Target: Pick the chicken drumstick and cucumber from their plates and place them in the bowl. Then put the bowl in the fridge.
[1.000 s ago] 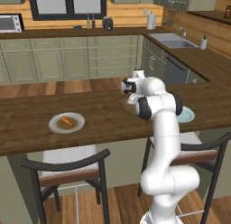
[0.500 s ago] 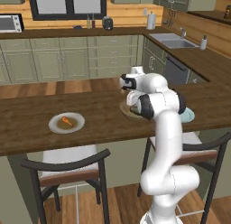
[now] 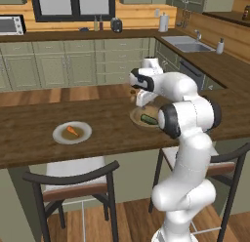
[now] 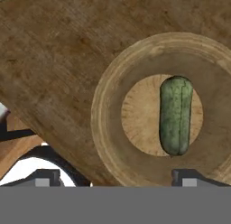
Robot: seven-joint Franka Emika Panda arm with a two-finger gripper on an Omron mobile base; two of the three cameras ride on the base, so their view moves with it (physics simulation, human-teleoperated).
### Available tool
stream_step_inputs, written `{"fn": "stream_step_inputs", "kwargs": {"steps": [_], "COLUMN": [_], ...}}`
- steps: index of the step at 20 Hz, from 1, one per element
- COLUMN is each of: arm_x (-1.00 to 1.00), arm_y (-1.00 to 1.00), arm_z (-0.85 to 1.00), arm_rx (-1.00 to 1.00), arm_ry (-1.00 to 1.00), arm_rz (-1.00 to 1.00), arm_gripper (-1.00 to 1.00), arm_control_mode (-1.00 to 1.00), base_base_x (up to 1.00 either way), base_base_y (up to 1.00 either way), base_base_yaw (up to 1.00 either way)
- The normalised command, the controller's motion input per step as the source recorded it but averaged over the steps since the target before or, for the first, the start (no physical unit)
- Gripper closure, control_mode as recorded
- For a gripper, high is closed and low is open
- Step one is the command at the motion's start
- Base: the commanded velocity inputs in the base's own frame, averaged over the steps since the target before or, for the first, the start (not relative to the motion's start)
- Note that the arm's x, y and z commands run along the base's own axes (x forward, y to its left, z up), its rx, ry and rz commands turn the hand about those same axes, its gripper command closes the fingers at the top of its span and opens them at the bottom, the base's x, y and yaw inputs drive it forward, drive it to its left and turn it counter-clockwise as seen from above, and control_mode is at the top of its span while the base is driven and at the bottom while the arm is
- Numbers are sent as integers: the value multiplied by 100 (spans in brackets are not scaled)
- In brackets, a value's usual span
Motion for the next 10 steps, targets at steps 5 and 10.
{"fn": "stream_step_inputs", "kwargs": {"steps": [5,10], "arm_x": [-100,-69], "arm_y": [100,100], "arm_z": [16,4], "arm_rx": [0,0], "arm_ry": [-15,-10], "arm_rz": [-7,-9], "arm_gripper": [-100,-100], "arm_control_mode": [-100,-100], "base_base_x": [0,0], "base_base_y": [0,0], "base_base_yaw": [0,0]}}
